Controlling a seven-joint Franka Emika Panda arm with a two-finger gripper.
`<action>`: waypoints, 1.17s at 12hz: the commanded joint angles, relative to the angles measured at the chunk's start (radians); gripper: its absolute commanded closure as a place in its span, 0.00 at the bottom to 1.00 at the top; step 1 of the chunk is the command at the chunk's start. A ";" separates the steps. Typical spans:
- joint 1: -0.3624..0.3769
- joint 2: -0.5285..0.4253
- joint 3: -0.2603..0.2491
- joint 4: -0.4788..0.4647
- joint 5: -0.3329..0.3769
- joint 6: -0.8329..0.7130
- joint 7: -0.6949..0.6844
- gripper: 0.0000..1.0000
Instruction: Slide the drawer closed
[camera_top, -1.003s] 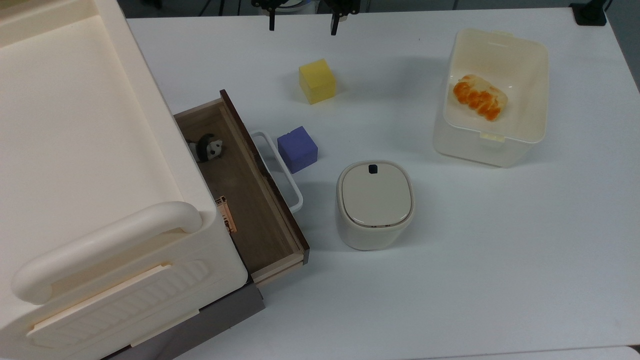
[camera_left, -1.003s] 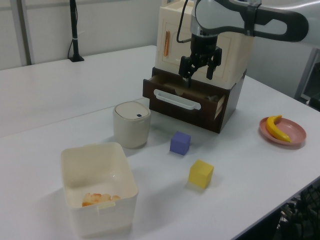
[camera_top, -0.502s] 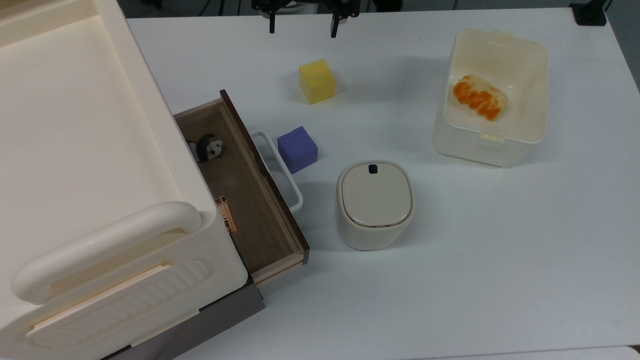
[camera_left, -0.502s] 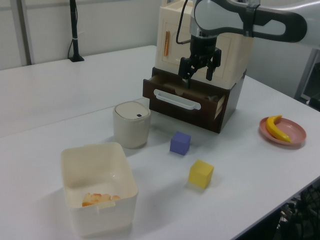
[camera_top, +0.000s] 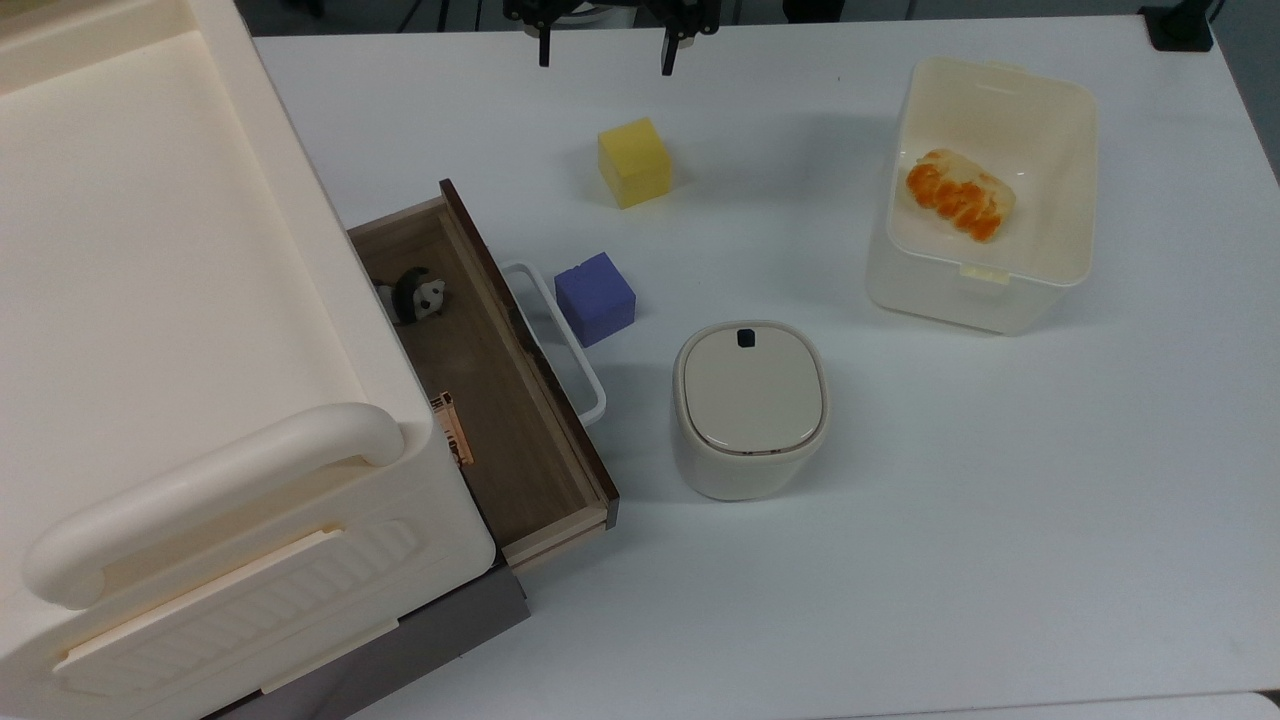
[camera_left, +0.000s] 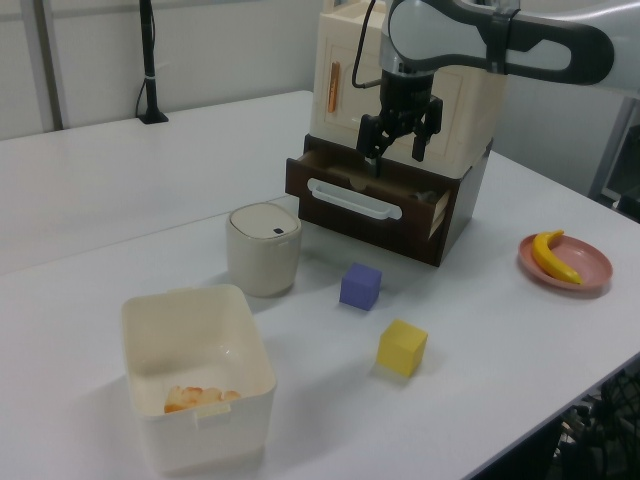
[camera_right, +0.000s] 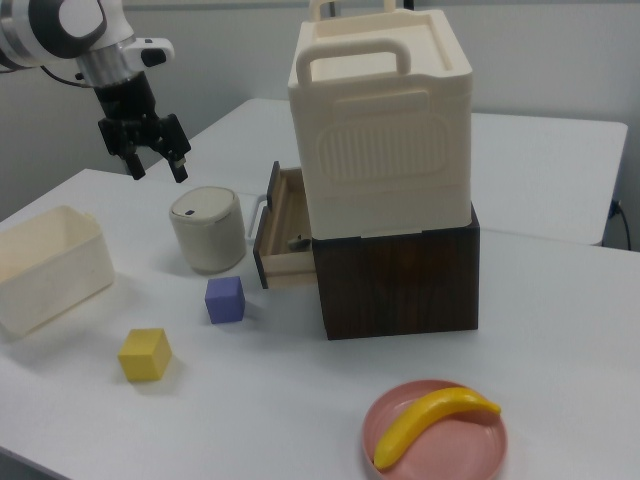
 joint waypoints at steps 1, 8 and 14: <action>0.013 0.000 -0.013 0.017 0.011 -0.024 -0.005 0.00; 0.011 0.000 -0.013 0.017 0.036 -0.022 0.004 0.00; 0.007 -0.003 -0.015 0.019 0.028 -0.027 -0.002 0.00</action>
